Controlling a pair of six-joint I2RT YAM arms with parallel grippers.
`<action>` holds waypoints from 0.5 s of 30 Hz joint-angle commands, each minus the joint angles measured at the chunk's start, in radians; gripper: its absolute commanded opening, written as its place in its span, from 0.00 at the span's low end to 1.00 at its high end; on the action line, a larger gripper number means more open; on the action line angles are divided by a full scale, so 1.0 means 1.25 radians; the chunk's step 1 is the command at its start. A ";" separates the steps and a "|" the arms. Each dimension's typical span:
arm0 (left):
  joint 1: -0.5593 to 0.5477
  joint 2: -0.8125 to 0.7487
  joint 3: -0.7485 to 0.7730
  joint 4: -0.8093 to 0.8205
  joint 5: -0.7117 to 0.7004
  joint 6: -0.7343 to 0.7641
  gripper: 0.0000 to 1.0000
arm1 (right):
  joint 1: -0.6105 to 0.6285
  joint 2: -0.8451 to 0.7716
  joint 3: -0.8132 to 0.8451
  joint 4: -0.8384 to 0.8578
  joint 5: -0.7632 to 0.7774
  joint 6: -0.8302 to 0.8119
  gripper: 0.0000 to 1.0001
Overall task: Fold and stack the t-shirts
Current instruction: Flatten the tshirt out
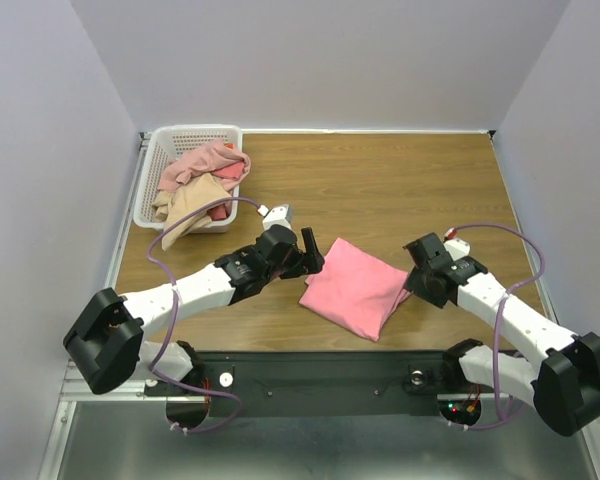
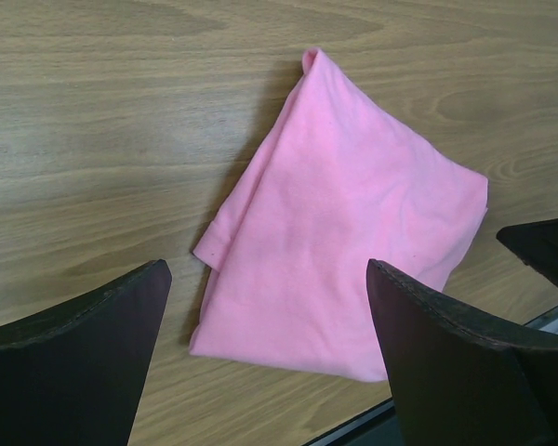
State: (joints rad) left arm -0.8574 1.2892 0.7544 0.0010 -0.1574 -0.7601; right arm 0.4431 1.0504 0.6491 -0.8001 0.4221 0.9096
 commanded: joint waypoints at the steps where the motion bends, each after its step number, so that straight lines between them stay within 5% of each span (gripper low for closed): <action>1: 0.000 -0.030 -0.016 0.040 0.000 0.004 0.99 | -0.008 0.000 -0.031 0.096 -0.040 0.016 0.58; 11: -0.001 -0.042 -0.028 0.024 -0.013 -0.004 0.99 | -0.017 0.085 -0.086 0.229 -0.077 -0.007 0.54; 15: -0.001 -0.047 -0.025 0.008 -0.016 -0.006 0.98 | -0.019 0.083 -0.095 0.257 -0.089 -0.020 0.35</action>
State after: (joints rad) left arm -0.8574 1.2720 0.7300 0.0097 -0.1581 -0.7624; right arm 0.4255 1.1587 0.5396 -0.5571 0.3244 0.8978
